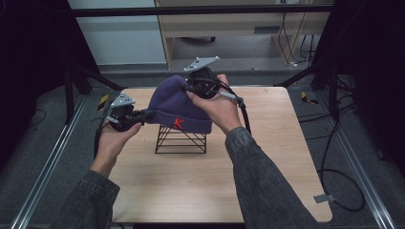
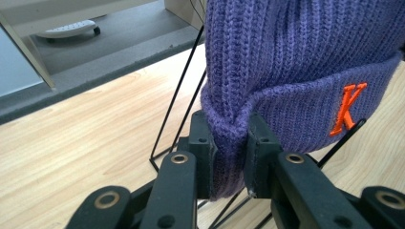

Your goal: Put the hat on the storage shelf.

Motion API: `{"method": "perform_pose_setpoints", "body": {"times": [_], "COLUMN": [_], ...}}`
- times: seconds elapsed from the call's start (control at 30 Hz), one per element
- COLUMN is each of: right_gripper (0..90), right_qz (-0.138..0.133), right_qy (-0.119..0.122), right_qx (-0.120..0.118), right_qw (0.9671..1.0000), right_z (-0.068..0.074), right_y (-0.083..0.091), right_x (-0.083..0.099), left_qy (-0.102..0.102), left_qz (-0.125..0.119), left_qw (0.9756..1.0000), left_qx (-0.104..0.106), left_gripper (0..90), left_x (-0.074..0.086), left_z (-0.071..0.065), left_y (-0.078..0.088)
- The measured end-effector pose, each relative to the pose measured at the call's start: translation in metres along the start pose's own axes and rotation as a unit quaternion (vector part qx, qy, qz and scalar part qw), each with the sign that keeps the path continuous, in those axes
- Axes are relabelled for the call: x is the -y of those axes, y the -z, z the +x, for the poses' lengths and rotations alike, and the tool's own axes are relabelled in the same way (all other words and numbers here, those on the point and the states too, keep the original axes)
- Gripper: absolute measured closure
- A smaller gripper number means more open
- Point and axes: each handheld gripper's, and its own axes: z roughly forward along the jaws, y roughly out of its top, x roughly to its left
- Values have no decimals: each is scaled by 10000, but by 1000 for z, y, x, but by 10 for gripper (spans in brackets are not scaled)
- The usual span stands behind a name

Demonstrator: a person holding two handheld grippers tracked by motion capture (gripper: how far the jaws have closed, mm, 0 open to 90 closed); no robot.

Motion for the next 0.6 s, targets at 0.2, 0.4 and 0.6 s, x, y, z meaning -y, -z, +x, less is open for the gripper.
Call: {"method": "perform_pose_setpoints", "body": {"times": [0.2,0.4,0.6], "right_gripper": [767,765,764], "right_qz": [103,197,247], "right_qy": [171,210,279], "right_qx": [-127,-215,-274], "right_qw": [9997,9994,9989], "right_z": [11,17,22], "right_y": [-1,-6,-8], "right_x": [4,7,7], "left_qy": [78,112,99], "left_qz": [73,131,166], "left_qw": [9999,9998,9998], "left_qx": [26,54,78], "left_gripper": [758,758,756], "left_x": [13,21,27], "left_z": [2,4,4], "left_y": [-2,-3,-3]}}
